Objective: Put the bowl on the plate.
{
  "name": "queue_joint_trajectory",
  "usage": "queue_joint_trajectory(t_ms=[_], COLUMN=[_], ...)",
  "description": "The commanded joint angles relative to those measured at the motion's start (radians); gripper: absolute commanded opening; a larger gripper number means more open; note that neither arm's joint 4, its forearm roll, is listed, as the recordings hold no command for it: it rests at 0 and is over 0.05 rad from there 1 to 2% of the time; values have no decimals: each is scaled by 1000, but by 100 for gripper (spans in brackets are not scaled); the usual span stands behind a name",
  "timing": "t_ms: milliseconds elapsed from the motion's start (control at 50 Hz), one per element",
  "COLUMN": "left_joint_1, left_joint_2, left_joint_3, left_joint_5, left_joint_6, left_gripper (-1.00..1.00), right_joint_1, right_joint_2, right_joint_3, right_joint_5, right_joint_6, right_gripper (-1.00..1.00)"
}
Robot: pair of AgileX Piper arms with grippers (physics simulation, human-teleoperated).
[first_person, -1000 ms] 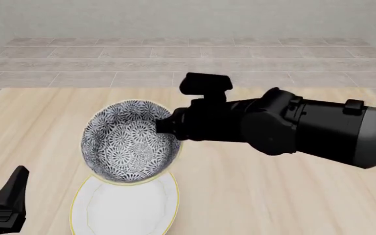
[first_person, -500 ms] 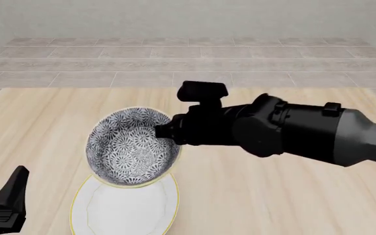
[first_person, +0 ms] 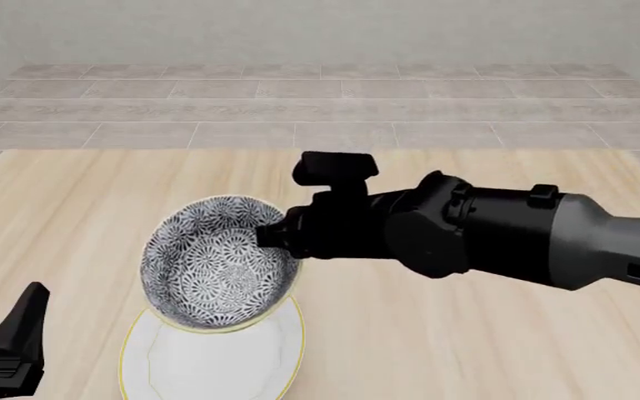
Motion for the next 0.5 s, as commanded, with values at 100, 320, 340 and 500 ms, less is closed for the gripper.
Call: queue_joint_trajectory(t_ms=[100, 320, 340, 500], left_joint_1=[0, 0, 0, 0], left_joint_2=[0, 0, 0, 0], left_joint_3=[0, 0, 0, 0], left_joint_5=[0, 0, 0, 0], left_joint_6=[0, 0, 0, 0], left_gripper=[100, 100, 100, 100], right_joint_1=[17, 18, 20, 25], right_joint_2=[16, 35, 37, 47], right_joint_3=[-11, -18, -18, -20], right_joint_5=[-8, -13, -14, -16], right_joint_6=[7, 9, 9, 9], right_gripper=[-100, -100, -100, -100])
